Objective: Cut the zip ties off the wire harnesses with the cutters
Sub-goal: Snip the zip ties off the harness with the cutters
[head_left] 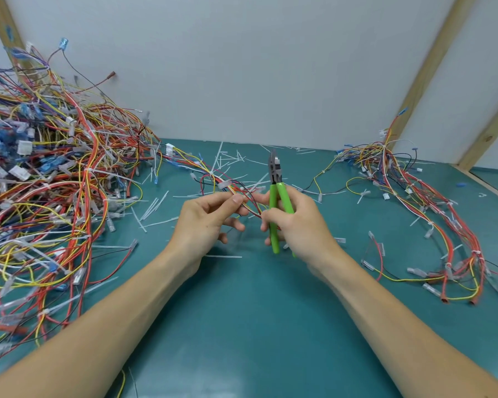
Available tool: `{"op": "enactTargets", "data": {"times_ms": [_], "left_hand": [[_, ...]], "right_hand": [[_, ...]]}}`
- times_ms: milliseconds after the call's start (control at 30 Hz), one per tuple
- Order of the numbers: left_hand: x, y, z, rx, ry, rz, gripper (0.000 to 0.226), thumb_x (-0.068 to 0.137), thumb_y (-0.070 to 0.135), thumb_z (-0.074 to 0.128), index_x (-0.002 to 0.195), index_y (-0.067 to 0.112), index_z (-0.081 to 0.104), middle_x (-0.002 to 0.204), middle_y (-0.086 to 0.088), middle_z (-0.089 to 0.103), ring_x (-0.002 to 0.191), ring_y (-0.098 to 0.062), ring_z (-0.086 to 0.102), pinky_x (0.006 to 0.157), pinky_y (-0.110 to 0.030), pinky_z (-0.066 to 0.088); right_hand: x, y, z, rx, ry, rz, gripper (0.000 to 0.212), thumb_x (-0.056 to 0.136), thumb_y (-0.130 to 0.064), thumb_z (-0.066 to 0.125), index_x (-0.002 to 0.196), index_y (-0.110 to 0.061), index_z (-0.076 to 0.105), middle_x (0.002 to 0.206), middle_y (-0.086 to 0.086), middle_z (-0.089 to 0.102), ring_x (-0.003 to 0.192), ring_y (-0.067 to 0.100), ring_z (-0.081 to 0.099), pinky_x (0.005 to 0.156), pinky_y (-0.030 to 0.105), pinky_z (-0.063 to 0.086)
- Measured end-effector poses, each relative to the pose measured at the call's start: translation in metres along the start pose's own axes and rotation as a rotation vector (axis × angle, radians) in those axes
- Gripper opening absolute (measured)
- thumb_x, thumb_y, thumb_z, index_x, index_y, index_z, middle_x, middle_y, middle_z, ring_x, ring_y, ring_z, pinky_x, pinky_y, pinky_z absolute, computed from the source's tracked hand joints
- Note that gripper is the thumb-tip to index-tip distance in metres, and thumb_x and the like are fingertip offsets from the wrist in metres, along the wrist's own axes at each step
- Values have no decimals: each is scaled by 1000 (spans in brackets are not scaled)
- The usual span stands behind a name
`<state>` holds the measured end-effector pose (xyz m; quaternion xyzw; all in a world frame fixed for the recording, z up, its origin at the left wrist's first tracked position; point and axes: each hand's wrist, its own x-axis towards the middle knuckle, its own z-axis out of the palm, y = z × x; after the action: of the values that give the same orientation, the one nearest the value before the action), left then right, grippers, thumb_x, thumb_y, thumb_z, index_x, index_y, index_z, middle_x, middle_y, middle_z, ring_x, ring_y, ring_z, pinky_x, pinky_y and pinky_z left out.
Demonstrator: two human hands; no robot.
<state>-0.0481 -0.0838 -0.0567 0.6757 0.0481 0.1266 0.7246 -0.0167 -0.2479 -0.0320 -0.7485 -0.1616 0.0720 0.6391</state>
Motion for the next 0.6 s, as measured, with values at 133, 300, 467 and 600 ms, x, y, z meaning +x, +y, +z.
{"op": "enactTargets", "data": {"times_ms": [133, 300, 467, 600], "left_hand": [[-1, 2, -1, 5, -52, 52, 17, 98, 23, 62, 89, 19, 76, 78, 3, 72, 57, -11, 63, 43, -20, 41], [-2, 2, 0, 23, -45, 44, 19, 100, 17, 60, 86, 19, 72, 77, 4, 73, 56, -10, 63, 44, -19, 41], [-1, 2, -1, 25, -41, 54, 17, 99, 17, 60, 87, 17, 72, 75, 5, 72, 56, -9, 62, 44, -19, 41], [-2, 2, 2, 51, -87, 93, 15, 97, 19, 63, 87, 18, 74, 76, 1, 73, 57, -12, 62, 44, -20, 41]], "right_hand": [[1, -1, -4, 210, -28, 76, 17, 92, 3, 65, 92, -14, 63, 109, 11, 77, 63, 12, 60, 56, 34, 58], [4, 1, -6, 72, 44, -23, 19, 90, 2, 71, 97, -12, 60, 89, -4, 78, 65, 11, 62, 58, 32, 57], [3, 4, 1, 32, 121, -68, 13, 92, 1, 66, 102, -6, 64, 84, -10, 75, 62, 8, 60, 57, 33, 56], [3, 1, -3, 115, 121, -12, 13, 94, 4, 63, 101, -6, 61, 89, -5, 78, 60, 10, 58, 58, 35, 57]]}}
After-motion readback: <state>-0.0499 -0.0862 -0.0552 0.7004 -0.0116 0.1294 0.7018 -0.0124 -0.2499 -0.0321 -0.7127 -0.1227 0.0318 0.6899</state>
